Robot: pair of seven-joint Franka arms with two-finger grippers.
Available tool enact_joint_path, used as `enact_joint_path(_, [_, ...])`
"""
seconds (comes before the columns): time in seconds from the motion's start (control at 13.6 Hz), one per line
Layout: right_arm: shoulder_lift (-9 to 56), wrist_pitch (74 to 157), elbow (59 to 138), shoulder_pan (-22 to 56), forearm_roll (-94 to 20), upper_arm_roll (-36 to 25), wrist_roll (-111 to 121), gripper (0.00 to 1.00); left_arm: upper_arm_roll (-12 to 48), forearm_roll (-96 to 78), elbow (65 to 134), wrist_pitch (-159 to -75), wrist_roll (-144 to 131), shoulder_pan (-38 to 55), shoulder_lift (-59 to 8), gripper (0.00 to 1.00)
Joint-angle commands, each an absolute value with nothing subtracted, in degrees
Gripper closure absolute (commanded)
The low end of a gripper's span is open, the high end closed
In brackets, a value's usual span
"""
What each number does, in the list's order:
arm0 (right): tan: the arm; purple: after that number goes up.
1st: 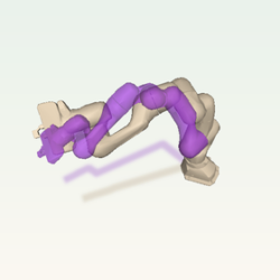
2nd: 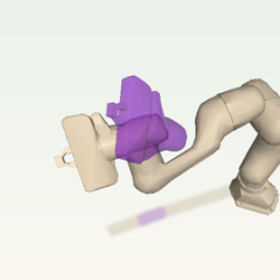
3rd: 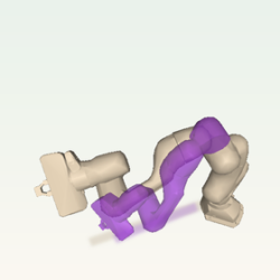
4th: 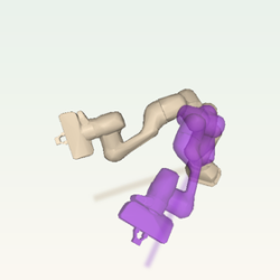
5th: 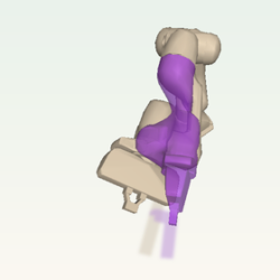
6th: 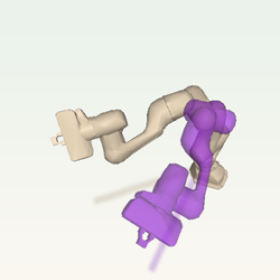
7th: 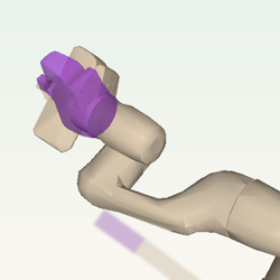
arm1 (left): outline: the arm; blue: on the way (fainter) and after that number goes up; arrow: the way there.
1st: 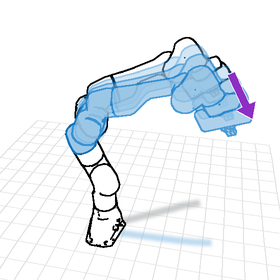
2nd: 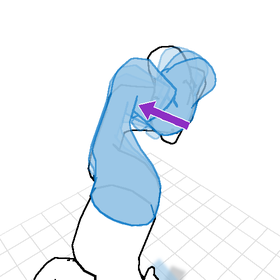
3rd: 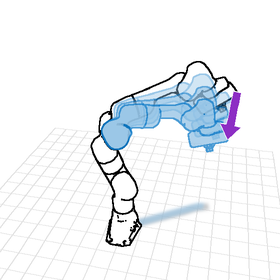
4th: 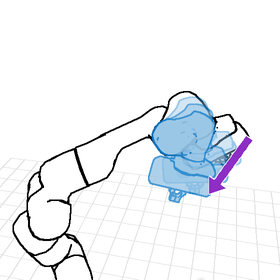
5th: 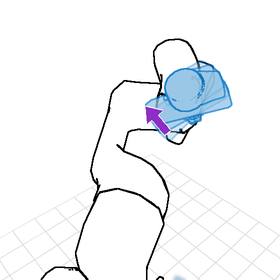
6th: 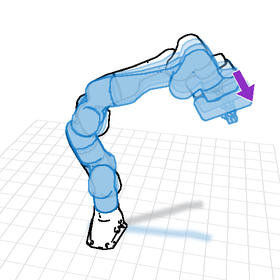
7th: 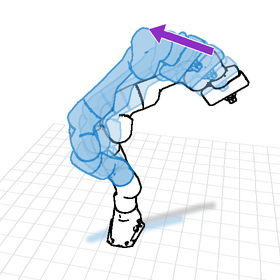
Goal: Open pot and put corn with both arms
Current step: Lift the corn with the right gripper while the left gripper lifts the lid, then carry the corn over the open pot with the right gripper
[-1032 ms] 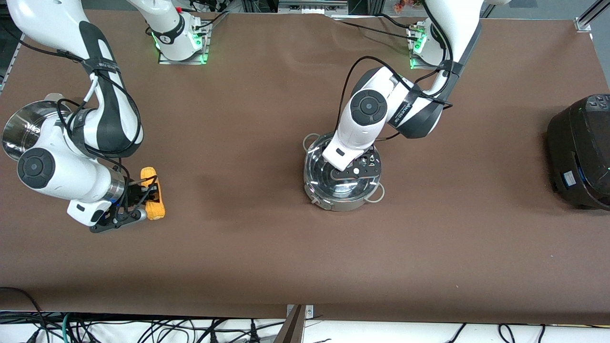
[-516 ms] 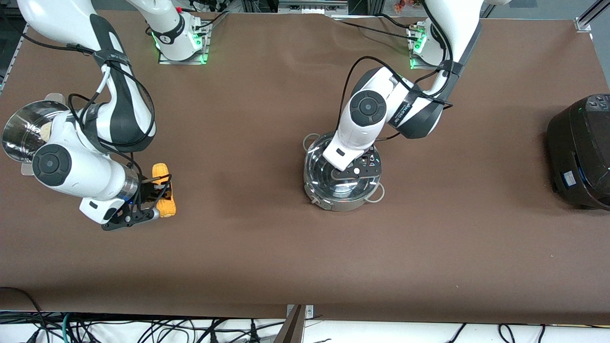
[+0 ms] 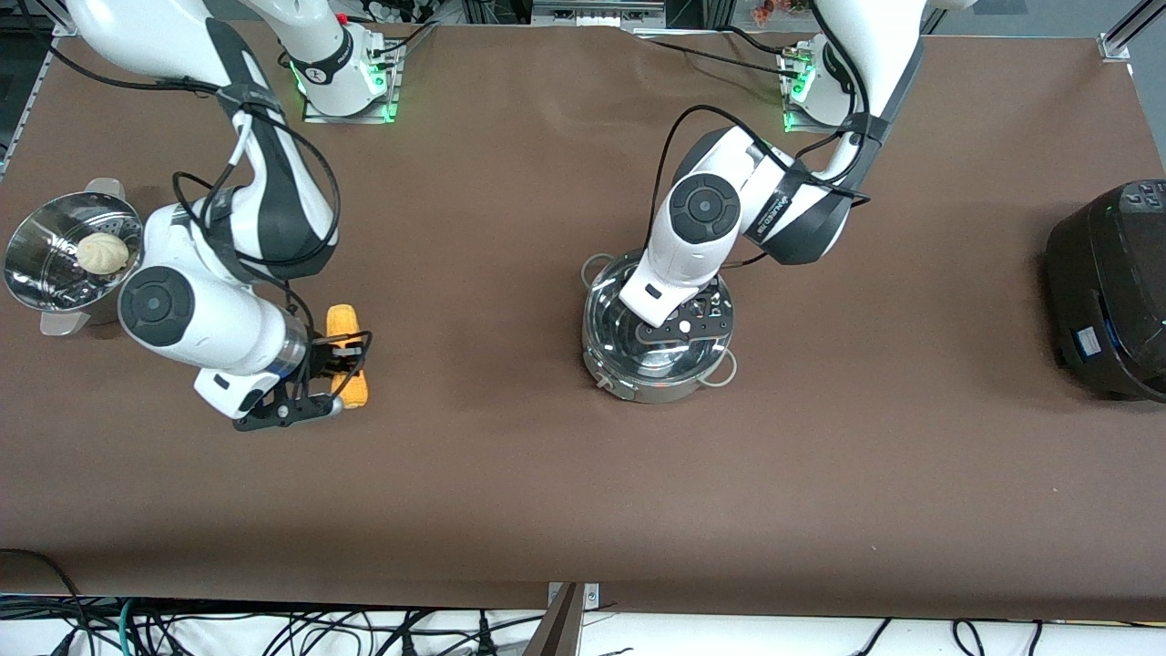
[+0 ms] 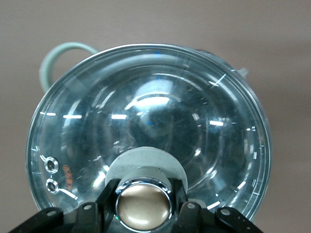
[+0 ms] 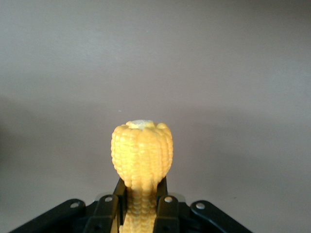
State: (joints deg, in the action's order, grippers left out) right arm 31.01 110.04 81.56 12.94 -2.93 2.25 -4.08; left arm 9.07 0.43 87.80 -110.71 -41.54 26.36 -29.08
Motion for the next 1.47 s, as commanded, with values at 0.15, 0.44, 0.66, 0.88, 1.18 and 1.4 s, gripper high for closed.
enact_joint_path(0.15, [31.46,106.79,77.87,14.94,-3.07,2.11,-10.52,1.00,9.05,-0.52,87.45,-101.35,-33.69,19.97,-20.93,1.00])
enact_joint_path(0.44, [32.34,106.70,74.36,21.08,-2.81,2.02,-21.07,1.00,8.96,-1.58,88.41,-99.06,-22.18,12.41,-19.25,1.00])
enact_joint_path(0.66, [34.27,106.61,69.63,26.96,-2.90,1.93,-30.90,1.00,8.62,-1.32,91.48,-99.40,-10.85,6.17,-18.81,1.00])
enact_joint_path(0.88, [37.34,107.05,64.09,32.85,-2.81,1.93,-41.10,1.00,5.02,-1.14,95.09,-101.42,-1.61,3.79,-18.28,1.00])
enact_joint_path(1.18, [41.21,112.92,60.47,40.15,-2.73,1.41,-53.68,1.00,3.18,-0.79,102.02,-109.65,7.18,-0.26,-18.11,1.00])
enact_joint_path(1.4, [42.88,115.40,59.95,42.79,-1.42,1.32,-54.93,1.00,1.23,-0.79,108.53,-119.76,11.77,-0.35,-18.54,1.00])
